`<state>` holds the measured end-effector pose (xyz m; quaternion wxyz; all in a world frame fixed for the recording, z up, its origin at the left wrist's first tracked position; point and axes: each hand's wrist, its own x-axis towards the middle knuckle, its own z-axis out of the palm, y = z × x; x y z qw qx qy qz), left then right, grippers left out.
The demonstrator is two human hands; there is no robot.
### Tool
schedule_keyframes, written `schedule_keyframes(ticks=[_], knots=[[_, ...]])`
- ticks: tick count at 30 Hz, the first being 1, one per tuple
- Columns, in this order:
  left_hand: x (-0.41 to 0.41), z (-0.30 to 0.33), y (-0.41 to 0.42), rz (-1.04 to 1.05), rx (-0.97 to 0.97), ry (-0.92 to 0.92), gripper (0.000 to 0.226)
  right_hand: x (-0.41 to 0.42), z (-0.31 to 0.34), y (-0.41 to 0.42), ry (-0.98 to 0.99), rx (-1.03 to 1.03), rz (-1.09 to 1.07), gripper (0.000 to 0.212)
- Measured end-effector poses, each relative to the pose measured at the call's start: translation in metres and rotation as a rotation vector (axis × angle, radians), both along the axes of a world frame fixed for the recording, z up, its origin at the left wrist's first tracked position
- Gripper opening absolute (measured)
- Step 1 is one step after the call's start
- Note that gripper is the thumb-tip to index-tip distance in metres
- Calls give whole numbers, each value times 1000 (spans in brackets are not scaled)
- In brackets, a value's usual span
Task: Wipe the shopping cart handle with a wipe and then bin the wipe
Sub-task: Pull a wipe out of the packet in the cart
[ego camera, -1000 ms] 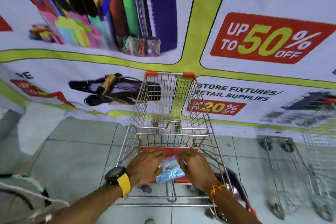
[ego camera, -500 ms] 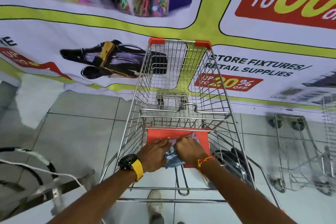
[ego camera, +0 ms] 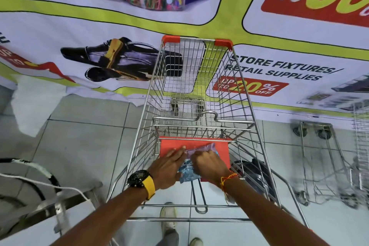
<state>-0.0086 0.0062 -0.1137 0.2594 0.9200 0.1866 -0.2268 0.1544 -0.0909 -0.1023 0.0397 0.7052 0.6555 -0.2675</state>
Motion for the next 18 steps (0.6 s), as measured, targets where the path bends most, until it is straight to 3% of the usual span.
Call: schedule_keyframes(ticks=[4, 8, 13, 18], knots=[[-5, -7, -4, 5, 42, -20, 70, 8, 4, -4, 142, -27, -148, 12], [-6, -10, -7, 1, 57, -56, 71, 14, 8, -6, 293, 17, -315, 34], [-7, -12, -8, 10, 33, -49, 72, 20, 2, -14, 290, 39, -427, 15], [-8, -12, -10, 4, 17, -47, 72, 15, 1, -16, 315, 33, -316, 14]])
